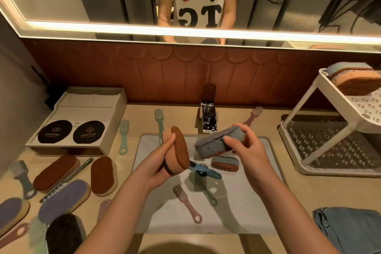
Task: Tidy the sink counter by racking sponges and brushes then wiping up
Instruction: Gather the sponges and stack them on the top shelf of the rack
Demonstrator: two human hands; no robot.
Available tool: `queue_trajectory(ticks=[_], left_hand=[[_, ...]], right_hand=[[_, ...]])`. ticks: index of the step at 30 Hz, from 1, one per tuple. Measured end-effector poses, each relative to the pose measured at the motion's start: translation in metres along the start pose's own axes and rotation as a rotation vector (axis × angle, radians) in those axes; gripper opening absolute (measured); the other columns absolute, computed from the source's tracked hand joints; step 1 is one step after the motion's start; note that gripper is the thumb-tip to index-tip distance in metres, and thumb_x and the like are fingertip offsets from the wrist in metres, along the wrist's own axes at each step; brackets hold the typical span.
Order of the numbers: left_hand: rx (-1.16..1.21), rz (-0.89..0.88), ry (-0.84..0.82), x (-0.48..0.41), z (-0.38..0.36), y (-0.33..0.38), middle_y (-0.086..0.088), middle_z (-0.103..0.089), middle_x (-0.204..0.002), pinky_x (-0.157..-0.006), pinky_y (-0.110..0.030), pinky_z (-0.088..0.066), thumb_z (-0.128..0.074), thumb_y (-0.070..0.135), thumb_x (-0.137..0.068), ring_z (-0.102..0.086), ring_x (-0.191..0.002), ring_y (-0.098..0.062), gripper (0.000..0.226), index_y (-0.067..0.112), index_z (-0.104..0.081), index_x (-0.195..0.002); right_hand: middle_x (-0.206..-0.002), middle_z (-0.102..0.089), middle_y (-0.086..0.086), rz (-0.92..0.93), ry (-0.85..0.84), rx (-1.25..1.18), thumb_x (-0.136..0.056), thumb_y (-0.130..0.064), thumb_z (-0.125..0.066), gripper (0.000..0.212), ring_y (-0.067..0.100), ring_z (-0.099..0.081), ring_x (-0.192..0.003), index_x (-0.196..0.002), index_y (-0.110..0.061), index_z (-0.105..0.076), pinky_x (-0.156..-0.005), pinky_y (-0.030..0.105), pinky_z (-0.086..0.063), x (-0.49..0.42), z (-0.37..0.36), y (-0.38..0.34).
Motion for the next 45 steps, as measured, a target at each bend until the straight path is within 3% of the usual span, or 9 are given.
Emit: queue_trajectory(ticks=[3, 7, 14, 21, 25, 30, 33, 40, 45], left_hand=[[-0.088, -0.057, 0.022, 0.001, -0.001, 0.006, -0.005, -0.072, -0.077, -0.076, -0.033, -0.05, -0.051, 0.034, -0.091, -0.064, -0.078, -0.018, 0.022, 0.017, -0.064, -0.096], [-0.245, -0.169, -0.04, 0.002, -0.009, 0.007, -0.004, -0.07, -0.093, -0.073, -0.029, -0.05, -0.054, 0.028, -0.089, -0.064, -0.087, -0.016, 0.019, 0.019, -0.059, -0.105], [-0.424, -0.264, -0.207, 0.008, -0.031, 0.004, -0.005, -0.07, -0.111, -0.08, -0.031, -0.056, -0.061, 0.027, -0.079, -0.066, -0.103, -0.019, 0.039, 0.027, -0.058, -0.119], [-0.531, -0.265, -0.251, 0.008, -0.037, 0.002, -0.003, -0.069, -0.11, -0.087, -0.038, -0.055, -0.067, 0.023, -0.078, -0.066, -0.102, -0.018, 0.045, 0.027, -0.055, -0.121], [-0.652, -0.283, -0.258, 0.008, -0.038, 0.01, 0.004, -0.069, -0.102, -0.073, -0.024, -0.056, -0.068, 0.01, -0.081, -0.069, -0.089, -0.007, 0.047, 0.029, -0.051, -0.121], [-0.916, -0.251, -0.34, 0.004, -0.045, 0.023, 0.002, -0.062, -0.119, -0.084, -0.027, -0.055, -0.073, 0.009, -0.076, -0.064, -0.102, -0.011, 0.069, 0.029, -0.042, -0.135], [-1.011, -0.238, -0.306, 0.001, -0.046, 0.03, 0.004, -0.056, -0.121, -0.083, -0.027, -0.055, -0.074, 0.013, -0.076, -0.061, -0.103, -0.011, 0.077, 0.031, -0.033, -0.138], [-0.898, -0.236, -0.058, -0.005, -0.039, 0.034, 0.006, -0.049, -0.122, -0.092, -0.04, -0.052, -0.072, 0.052, -0.07, -0.056, -0.108, -0.014, 0.067, 0.031, -0.041, -0.126], [-0.552, -0.156, -0.066, -0.002, -0.048, 0.027, 0.0, -0.058, -0.117, -0.079, -0.045, -0.057, -0.047, 0.052, -0.088, -0.06, -0.104, -0.019, 0.034, 0.034, -0.049, -0.117]], right_hand=[[-0.106, -0.058, 0.004, 0.065, 0.051, 0.121, -0.085, -0.027, -0.062, 0.035, 0.01, -0.054, -0.089, -0.118, -0.024, -0.053, -0.061, 0.018, -0.043, -0.011, 0.01, -0.006], [-0.103, -0.061, 0.01, 0.04, -0.189, 0.278, -0.087, -0.036, -0.057, 0.018, 0.021, -0.06, -0.098, -0.1, -0.025, -0.059, -0.077, 0.032, -0.054, -0.017, 0.003, -0.011], [-0.101, -0.064, 0.008, 0.006, -0.328, 0.323, -0.092, -0.038, -0.05, 0.03, 0.011, -0.062, -0.084, -0.107, -0.014, -0.061, -0.059, 0.013, -0.052, -0.017, -0.017, -0.016], [-0.098, -0.065, 0.019, 0.037, -0.316, 0.342, -0.09, -0.034, -0.055, 0.033, 0.017, -0.063, -0.08, -0.105, -0.006, -0.063, -0.06, 0.017, -0.051, -0.017, -0.019, -0.015], [-0.11, -0.063, 0.016, 0.002, -0.352, 0.411, -0.088, -0.04, -0.056, 0.037, 0.025, -0.065, -0.093, -0.118, -0.019, -0.057, -0.077, 0.037, -0.056, -0.022, -0.018, -0.014], [-0.126, -0.052, -0.001, 0.03, -0.515, 0.482, -0.079, -0.05, -0.06, 0.065, 0.012, -0.057, -0.108, -0.137, -0.035, -0.034, -0.086, 0.026, -0.052, -0.032, -0.025, -0.021], [-0.124, -0.053, -0.004, 0.05, -0.545, 0.491, -0.082, -0.042, -0.062, 0.062, 0.008, -0.056, -0.107, -0.138, -0.033, -0.035, -0.083, 0.02, -0.05, -0.033, -0.029, -0.018], [-0.099, -0.062, 0.004, 0.075, -0.337, 0.291, -0.084, -0.037, -0.063, 0.028, 0.018, -0.063, -0.091, -0.108, -0.024, -0.057, -0.074, 0.03, -0.054, -0.043, -0.02, -0.014], [-0.093, -0.066, 0.006, 0.009, -0.179, 0.111, -0.085, -0.043, -0.059, 0.03, 0.022, -0.067, -0.087, -0.102, -0.018, -0.058, -0.076, 0.039, -0.056, -0.047, -0.018, -0.013]])
Point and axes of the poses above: each hand's wrist, its own x-axis away from the middle knuckle, its own z-axis out of the back of the hand, y = z × x, the point moved 2 cm from there along -x, towards the middle knuckle
